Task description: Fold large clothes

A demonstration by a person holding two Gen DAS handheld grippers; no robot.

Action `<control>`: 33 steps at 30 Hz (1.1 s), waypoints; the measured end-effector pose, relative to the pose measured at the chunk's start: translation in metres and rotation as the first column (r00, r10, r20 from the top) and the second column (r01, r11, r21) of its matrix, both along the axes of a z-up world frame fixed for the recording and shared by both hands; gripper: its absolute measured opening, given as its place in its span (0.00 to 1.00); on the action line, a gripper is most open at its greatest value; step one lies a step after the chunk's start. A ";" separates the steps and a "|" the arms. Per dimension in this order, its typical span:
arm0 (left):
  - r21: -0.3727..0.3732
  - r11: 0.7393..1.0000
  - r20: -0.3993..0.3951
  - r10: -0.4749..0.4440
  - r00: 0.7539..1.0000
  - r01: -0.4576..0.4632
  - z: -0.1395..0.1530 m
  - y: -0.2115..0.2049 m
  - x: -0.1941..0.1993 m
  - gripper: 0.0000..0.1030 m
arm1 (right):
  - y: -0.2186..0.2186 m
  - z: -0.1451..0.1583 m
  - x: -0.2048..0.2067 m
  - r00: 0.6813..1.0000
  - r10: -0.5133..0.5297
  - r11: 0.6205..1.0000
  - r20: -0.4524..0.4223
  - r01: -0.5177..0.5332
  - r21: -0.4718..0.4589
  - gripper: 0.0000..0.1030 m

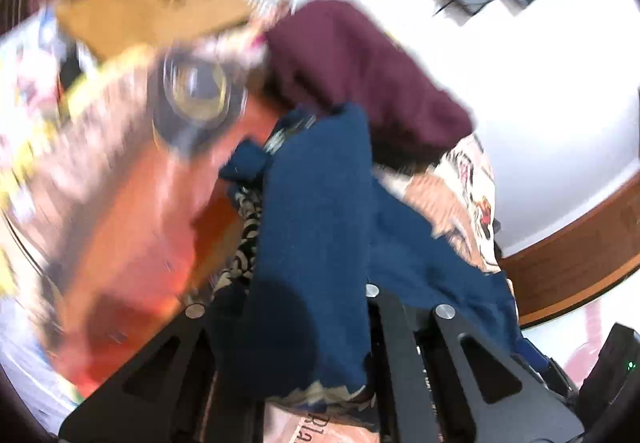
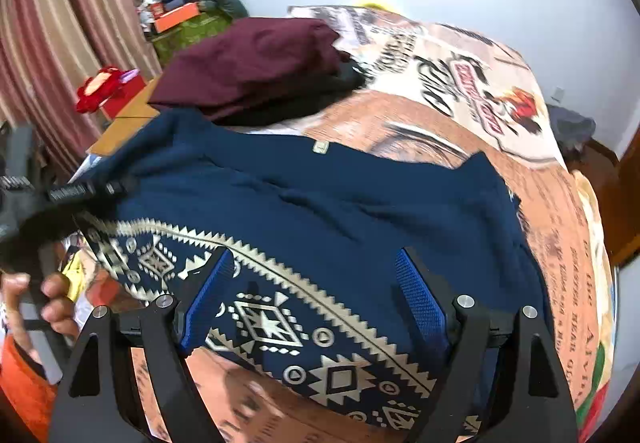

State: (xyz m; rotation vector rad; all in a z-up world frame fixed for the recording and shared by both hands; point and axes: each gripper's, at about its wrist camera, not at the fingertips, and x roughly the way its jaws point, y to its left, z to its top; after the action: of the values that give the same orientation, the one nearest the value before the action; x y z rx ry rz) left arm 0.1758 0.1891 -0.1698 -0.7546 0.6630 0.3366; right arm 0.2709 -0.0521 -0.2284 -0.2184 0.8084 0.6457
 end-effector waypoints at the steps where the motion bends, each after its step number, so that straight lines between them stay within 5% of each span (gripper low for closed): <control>1: 0.034 0.999 0.011 -0.001 1.000 0.000 0.010 -0.001 -0.003 0.07 | 0.005 -0.001 -0.001 1.000 0.009 1.000 0.000 -0.009 -0.002 0.78; 5: 0.161 0.987 0.057 0.006 0.998 -0.015 0.057 -0.004 -0.016 0.07 | 0.038 -0.027 -0.003 0.991 0.086 0.996 -0.101 -0.086 0.003 0.78; 9: 0.209 0.978 0.058 -0.019 0.998 0.007 0.077 -0.008 -0.017 0.07 | 0.057 -0.052 0.001 0.964 0.155 0.988 -0.216 -0.148 0.047 0.78; 18: 0.287 0.943 0.051 -0.191 0.980 0.169 0.082 -0.085 0.022 0.07 | -0.027 -0.006 0.011 0.994 0.032 0.995 -0.107 -0.021 0.103 0.78; 23: 0.245 0.902 0.017 -0.371 0.928 0.356 0.064 -0.150 0.061 0.07 | -0.102 0.011 0.017 0.990 -0.139 0.984 -0.034 0.142 0.107 0.78; 30: 0.067 0.802 -0.164 -0.577 0.800 0.593 -0.025 -0.208 0.081 0.06 | -0.148 -0.002 0.013 0.967 -0.238 0.963 -0.087 0.247 0.105 0.78; 33: 0.104 0.762 -0.190 -0.615 0.765 0.639 -0.029 -0.212 0.070 0.07 | -0.154 -0.004 0.015 0.962 -0.251 0.959 -0.112 0.262 0.105 0.78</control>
State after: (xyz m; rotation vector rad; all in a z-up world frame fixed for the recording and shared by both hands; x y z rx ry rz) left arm 0.2460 -0.0233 -0.1985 -0.3116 0.9753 -0.1818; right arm 0.2855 -0.2062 -0.2328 0.0277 0.8722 0.4590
